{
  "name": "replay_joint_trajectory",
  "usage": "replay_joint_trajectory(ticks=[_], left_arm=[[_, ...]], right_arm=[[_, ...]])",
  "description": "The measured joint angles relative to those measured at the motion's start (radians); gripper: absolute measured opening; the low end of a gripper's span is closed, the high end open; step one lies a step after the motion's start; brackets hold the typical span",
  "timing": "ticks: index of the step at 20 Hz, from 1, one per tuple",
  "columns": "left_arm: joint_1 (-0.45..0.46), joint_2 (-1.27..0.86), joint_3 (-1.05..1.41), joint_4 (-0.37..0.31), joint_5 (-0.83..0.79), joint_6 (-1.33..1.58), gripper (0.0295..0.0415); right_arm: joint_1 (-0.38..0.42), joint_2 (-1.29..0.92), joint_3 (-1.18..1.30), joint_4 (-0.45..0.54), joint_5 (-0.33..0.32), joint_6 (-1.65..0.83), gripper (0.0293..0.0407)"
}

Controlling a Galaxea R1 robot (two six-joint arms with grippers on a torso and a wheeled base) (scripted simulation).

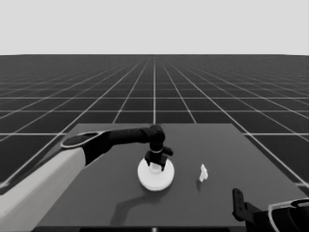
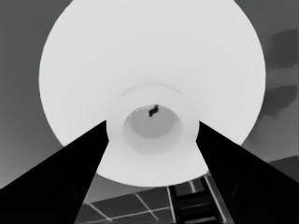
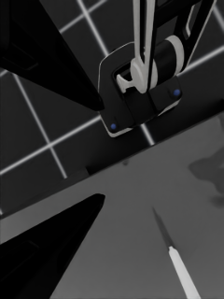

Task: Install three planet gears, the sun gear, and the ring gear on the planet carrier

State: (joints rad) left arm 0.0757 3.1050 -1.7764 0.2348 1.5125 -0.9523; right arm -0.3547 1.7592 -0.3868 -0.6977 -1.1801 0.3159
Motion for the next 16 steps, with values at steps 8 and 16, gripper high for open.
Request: replay_joint_trajectory(ticks=[8,16], left_arm=[[0.004,-0.001,0.0,0.0,0.0,0.07,0.0348],[0.004,-0.001,0.0,0.0,0.0,0.136,0.0373]], right_arm=[[0.0,0.0,0.0,0.0,0.0,0.0,0.0385],[0.0,0.0,0.0,0.0,0.0,0.0,0.0385]])
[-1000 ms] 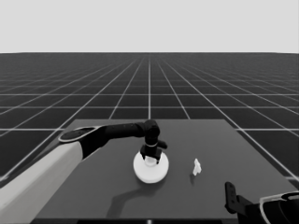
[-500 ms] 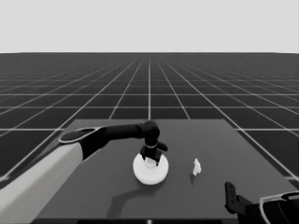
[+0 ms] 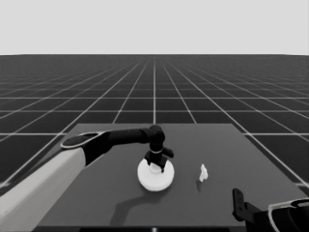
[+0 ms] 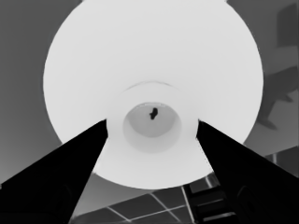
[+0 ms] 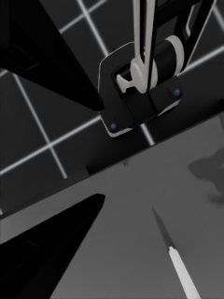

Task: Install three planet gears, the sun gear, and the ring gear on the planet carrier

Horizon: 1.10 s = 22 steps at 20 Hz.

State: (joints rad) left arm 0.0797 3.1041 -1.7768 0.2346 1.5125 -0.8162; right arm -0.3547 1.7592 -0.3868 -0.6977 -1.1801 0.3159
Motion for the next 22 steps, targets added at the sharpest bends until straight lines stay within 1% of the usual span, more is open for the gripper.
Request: replay_joint_trajectory(ticks=[1,2,9,10,11,12,13,15,19,20,21,22], left_arm=[[0.0,0.0,0.0,0.0,0.0,0.003,0.0381],[0.0,0.0,0.0,0.0,0.0,0.005,0.0384],[0.0,0.0,0.0,0.0,0.0,0.007,0.0385],[-0.097,-0.026,0.091,-0.112,0.04,-0.261,0.0387],[-0.194,-0.031,0.113,-0.189,0.051,-0.405,0.0386],[-0.25,-0.028,0.109,-0.235,0.056,-0.477,0.0385],[-0.282,-0.025,0.1,-0.262,0.06,-0.516,0.0385],[-0.309,-0.02,0.088,-0.286,0.065,-0.55,0.0385],[-0.32,-0.018,0.081,-0.298,0.068,-0.564,0.0385],[-0.353,-0.283,0.53,-0.147,-0.295,-0.082,0.041],[-0.38,-0.69,0.873,-0.055,-0.519,0.4,0.0413],[-0.396,-0.974,1.07,-0.001,-0.649,0.716,0.0401]], right_arm=[[0.0,0.0,0.0,0.0,0.0,0.0,0.0385],[0.0,0.0,0.0,0.0,0.0,0.0,0.0385],[0.0,0.0,0.0,0.0,0.0,0.0,0.0385],[0.0,0.0,0.0,0.0,0.0,0.0,0.0385],[0.0,0.0,0.0,0.0,0.0,0.0,0.0385],[0.0,0.0,0.0,0.0,0.0,0.0,0.0385],[0.0,0.0,0.0,0.0,0.0,0.0,0.0385],[0.0,0.0,0.0,0.0,0.0,0.0,0.0385],[0.0,0.0,0.0,0.0,0.0,0.0,0.0385],[0.363,0.181,-0.089,0.465,-0.287,0.449,0.0394],[0.614,0.349,-0.309,0.721,-0.34,0.679,0.0392],[0.671,0.45,-0.496,0.787,-0.378,0.763,0.0388]])
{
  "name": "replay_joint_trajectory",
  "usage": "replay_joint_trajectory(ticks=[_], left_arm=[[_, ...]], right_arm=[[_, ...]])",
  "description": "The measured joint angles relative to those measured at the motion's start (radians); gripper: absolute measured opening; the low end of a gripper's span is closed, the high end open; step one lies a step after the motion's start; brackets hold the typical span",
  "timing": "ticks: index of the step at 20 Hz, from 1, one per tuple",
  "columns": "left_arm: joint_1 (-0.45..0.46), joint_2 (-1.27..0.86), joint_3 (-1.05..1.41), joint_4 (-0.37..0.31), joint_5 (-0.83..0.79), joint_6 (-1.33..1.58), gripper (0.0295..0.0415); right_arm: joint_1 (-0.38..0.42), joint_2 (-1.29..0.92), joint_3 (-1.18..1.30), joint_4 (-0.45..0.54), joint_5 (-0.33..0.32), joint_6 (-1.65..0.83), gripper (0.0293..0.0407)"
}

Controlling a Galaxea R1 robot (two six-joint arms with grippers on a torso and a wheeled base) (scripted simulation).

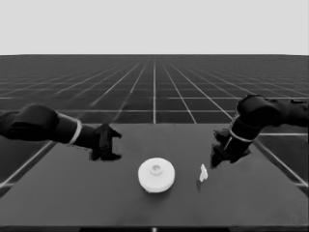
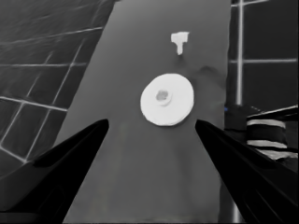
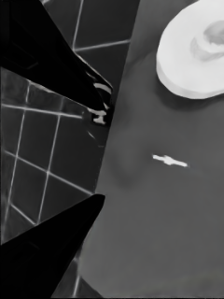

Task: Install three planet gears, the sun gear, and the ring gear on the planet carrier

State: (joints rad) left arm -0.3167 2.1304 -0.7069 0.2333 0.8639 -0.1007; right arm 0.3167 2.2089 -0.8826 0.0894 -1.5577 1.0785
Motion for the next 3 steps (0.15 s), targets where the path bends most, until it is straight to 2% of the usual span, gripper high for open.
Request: replay_joint_trajectory(ticks=[1,3], left_arm=[[-0.01,-0.16,0.119,0.032,-0.077,0.186,0.0392],[-0.019,-0.304,0.231,0.061,-0.149,0.36,0.0386]], right_arm=[[0.016,0.061,-0.125,0.024,-0.028,0.039,0.0386],[0.023,0.123,-0.254,0.039,-0.058,0.069,0.0385]])
